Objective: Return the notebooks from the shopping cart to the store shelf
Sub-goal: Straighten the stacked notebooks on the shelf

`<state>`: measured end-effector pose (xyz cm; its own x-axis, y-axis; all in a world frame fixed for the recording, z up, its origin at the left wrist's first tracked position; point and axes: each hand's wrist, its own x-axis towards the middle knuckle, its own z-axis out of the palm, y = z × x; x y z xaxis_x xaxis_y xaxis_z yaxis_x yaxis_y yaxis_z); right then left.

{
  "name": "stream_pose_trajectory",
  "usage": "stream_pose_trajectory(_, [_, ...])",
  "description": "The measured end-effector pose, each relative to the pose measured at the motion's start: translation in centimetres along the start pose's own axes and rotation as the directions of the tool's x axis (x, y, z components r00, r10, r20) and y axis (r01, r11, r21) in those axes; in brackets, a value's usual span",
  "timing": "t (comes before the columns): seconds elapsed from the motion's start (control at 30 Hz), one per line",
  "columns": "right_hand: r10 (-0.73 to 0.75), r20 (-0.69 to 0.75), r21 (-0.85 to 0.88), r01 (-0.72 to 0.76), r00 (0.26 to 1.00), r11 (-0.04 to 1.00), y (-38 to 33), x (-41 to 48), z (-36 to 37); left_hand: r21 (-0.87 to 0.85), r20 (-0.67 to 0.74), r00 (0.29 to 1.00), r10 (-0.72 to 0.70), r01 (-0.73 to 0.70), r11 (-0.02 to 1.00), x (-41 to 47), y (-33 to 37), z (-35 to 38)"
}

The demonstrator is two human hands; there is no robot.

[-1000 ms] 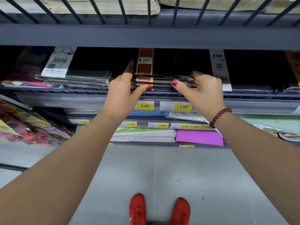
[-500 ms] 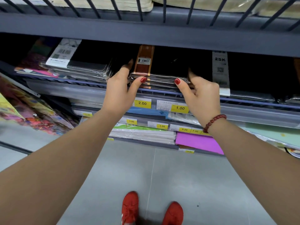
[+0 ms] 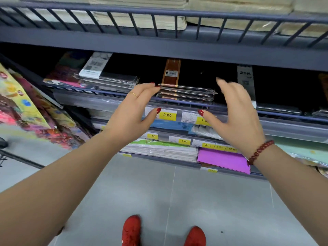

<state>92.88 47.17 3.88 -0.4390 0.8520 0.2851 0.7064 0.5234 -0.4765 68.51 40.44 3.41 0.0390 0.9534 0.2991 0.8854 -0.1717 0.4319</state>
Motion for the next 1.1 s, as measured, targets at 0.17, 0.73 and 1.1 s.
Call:
stream_pose_trajectory(0.17, [-0.106,0.060,0.013,0.106,0.993,0.994,-4.8,0.7,0.9,0.054,-0.106,0.993,0.056,-0.051,0.997,-1.5,-2.9,-4.4])
stream_pose_trajectory(0.73, [0.223,0.251,0.123,-0.260,0.942,0.958,-14.0,7.6,10.2,-0.151,0.016,0.912,-0.409,0.407,0.901,1.0,-14.0,-7.7])
stream_pose_trajectory(1.1, [0.366,0.137,0.056,-0.376,0.920,0.925,-14.1,9.3,10.6,-0.117,0.059,0.910,-0.410,0.414,0.903,2.8,-15.9,-7.1])
